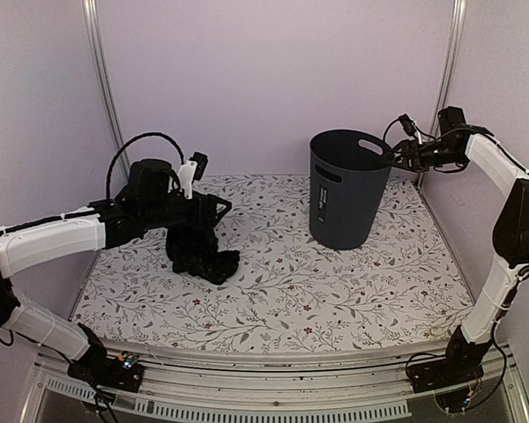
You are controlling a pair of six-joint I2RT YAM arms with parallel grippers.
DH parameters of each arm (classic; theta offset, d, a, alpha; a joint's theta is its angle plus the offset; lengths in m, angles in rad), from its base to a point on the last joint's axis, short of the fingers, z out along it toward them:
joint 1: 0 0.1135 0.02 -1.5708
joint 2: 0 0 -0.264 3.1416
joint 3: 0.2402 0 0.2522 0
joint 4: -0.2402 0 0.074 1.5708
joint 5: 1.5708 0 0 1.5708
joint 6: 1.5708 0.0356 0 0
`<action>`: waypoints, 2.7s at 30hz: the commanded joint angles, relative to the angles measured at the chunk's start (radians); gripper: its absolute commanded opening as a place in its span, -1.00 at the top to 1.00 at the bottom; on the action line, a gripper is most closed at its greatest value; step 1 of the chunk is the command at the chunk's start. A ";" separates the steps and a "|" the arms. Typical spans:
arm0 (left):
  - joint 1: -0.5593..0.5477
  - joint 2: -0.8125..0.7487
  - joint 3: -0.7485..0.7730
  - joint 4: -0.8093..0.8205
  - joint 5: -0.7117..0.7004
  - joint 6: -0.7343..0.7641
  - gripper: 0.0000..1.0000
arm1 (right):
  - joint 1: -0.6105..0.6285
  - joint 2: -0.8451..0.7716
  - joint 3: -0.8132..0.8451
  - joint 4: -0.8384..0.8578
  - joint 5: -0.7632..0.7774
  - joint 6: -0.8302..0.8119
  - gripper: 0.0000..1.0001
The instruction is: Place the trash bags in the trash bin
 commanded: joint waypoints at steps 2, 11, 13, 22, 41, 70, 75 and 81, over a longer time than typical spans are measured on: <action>0.069 -0.051 -0.034 -0.111 -0.056 -0.077 -0.45 | 0.088 0.083 0.091 -0.024 -0.028 -0.007 -0.53; 0.195 -0.080 -0.034 -0.259 -0.053 -0.117 -0.47 | 0.143 0.131 0.177 -0.045 -0.028 -0.004 -0.66; 0.216 -0.083 -0.026 -0.284 -0.042 -0.107 -0.47 | 0.114 0.087 0.139 -0.041 -0.024 -0.015 -0.71; 0.266 -0.010 0.048 -0.355 -0.016 -0.006 -0.40 | 0.024 -0.212 -0.155 0.054 -0.021 -0.090 -0.75; 0.220 0.465 0.477 -0.463 0.113 0.082 -0.18 | 0.408 -0.405 -0.536 0.153 0.073 -0.332 -0.51; 0.128 0.073 0.222 -0.569 0.069 -0.323 -0.44 | 0.703 -0.189 -0.462 0.253 0.138 -0.299 -0.23; 0.120 0.116 0.162 -0.358 0.090 -0.472 -0.42 | 0.705 -0.184 -0.482 0.283 0.142 -0.259 -0.22; 0.123 0.215 0.200 -0.282 -0.024 -0.538 -0.42 | 0.705 -0.198 -0.509 0.300 0.152 -0.256 -0.22</action>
